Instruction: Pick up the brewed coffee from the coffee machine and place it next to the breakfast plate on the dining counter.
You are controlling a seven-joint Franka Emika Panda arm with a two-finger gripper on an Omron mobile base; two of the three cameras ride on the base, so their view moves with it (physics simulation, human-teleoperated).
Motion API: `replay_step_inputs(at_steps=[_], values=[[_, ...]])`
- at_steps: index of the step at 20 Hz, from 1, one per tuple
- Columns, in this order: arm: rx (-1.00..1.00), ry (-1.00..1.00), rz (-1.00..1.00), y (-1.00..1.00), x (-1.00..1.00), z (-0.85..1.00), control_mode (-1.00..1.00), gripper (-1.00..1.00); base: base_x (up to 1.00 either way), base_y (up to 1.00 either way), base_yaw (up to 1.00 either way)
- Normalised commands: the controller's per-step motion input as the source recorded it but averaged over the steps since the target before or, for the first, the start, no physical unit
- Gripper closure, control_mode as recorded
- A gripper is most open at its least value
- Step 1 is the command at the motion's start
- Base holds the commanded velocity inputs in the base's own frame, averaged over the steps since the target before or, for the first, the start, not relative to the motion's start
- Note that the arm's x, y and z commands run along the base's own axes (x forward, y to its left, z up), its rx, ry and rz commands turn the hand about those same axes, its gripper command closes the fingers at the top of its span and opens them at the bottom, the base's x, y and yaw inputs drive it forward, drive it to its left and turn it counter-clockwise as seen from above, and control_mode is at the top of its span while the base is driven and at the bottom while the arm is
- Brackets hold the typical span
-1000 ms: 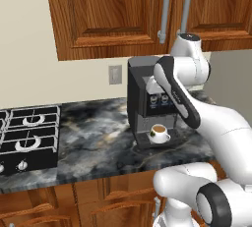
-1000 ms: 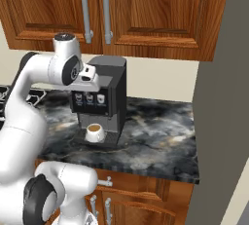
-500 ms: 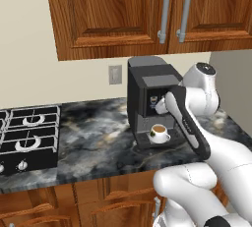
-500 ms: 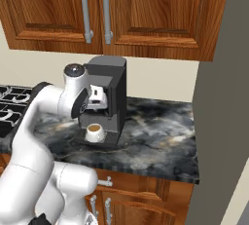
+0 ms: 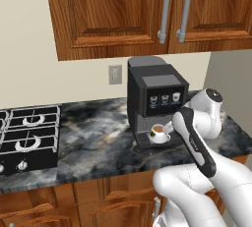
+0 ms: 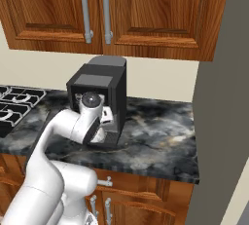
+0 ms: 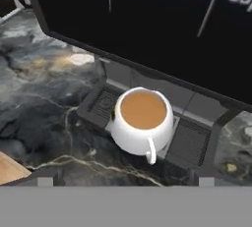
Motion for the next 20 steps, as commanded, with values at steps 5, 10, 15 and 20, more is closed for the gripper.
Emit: replay_step_inputs(at_steps=[5,10,15,20], values=[[0.01,0.0,0.16,-0.17,0.0,-0.27,-1.0,-1.0,0.0,0.0,0.0],[0.02,-0.04,0.14,-0.01,0.0,-0.42,-1.0,-1.0,0.0,0.0,0.0],[0.05,-0.06,0.06,-0.02,0.06,-0.29,-1.0,-1.0,0.0,0.0,0.0],[0.09,-0.15,0.04,-0.05,0.04,-0.22,-1.0,-1.0,0.0,0.0,0.0]])
